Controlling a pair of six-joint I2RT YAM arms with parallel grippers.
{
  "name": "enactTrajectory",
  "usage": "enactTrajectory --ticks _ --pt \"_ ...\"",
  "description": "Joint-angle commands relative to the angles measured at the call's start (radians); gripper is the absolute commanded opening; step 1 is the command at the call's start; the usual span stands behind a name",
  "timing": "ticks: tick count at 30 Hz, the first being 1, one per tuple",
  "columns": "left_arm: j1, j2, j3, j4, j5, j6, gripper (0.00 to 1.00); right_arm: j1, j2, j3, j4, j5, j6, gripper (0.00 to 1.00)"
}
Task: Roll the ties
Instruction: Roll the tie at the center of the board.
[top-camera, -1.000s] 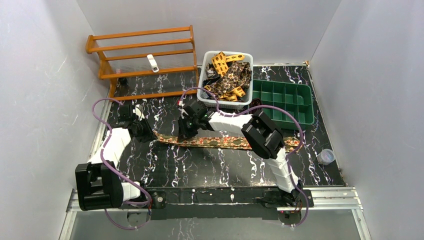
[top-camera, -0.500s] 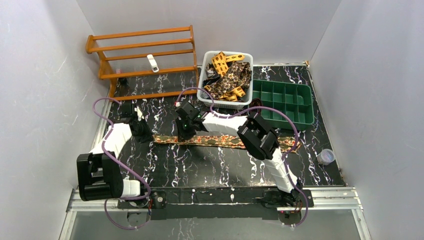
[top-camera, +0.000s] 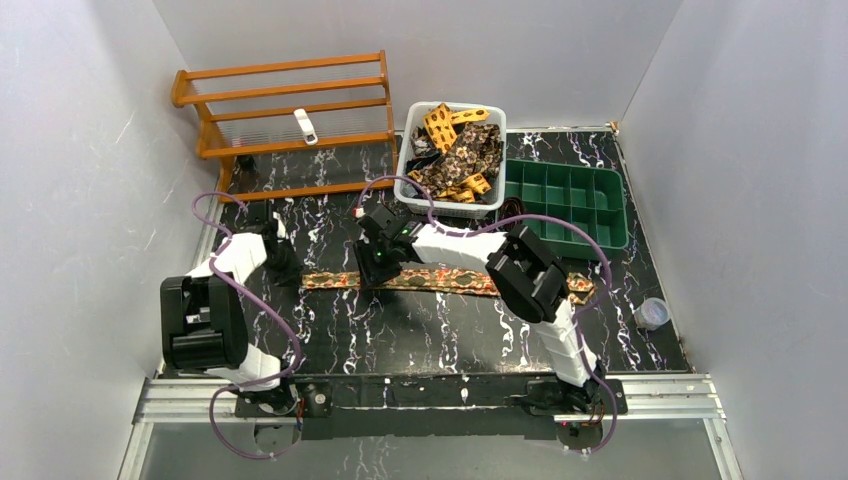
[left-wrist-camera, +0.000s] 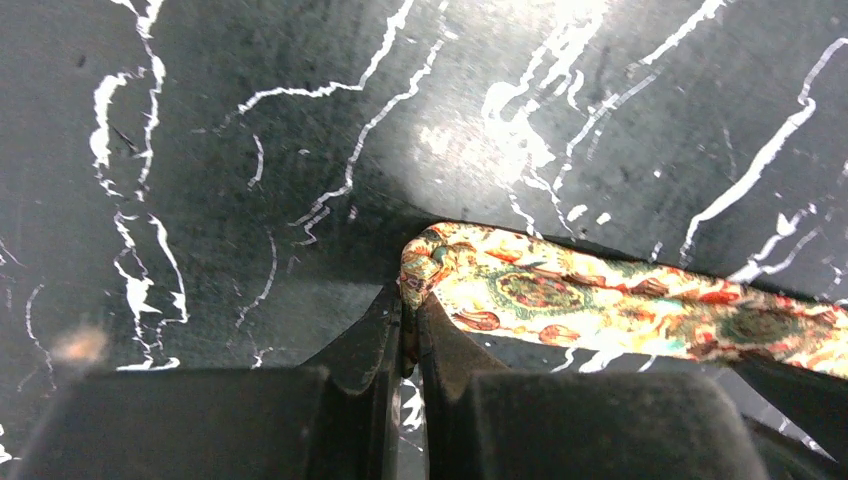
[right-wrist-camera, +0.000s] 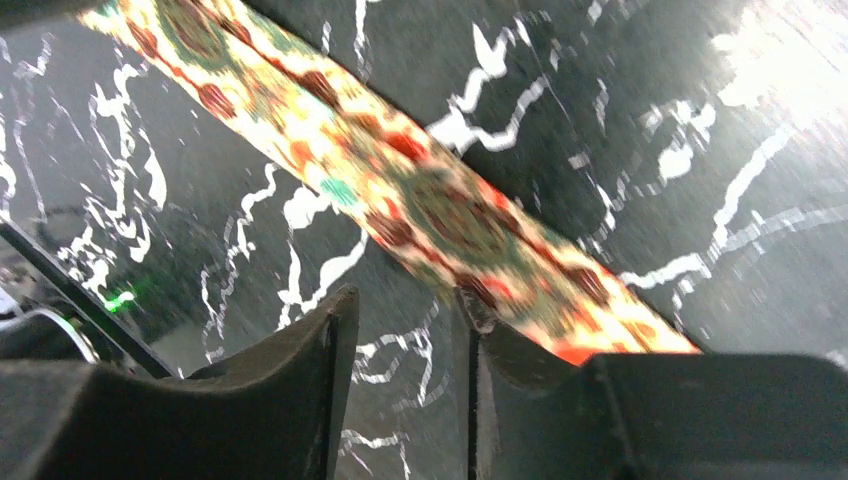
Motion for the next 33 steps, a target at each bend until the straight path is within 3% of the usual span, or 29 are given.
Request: enactTrajectory --ticks 1,9,19,26,33 --pt "0.022 0.024 0.020 0.006 -0.061 0.040 0.00 -0.015 -0.143 -0.045 -0.073 0.054 -0.040 0.49" --pt "0.046 0.084 0.041 0.020 -0.007 0.056 0.00 -0.106 -0.270 -0.299 -0.048 0.141 -0.006 0.53" --pt "0.055 0.029 0.050 -0.009 0.093 0.058 0.00 -0.129 -0.209 -0.395 -0.103 0.189 -0.034 0.49" --pt "0.055 -0.049 0.046 -0.063 0.078 0.033 0.34 -0.129 -0.385 -0.632 -0.121 0.170 -0.040 0.47" --pt "0.055 -0.090 0.052 -0.076 0.130 0.004 0.49 -0.130 -0.532 -0.725 -0.146 0.126 -0.061 0.51"
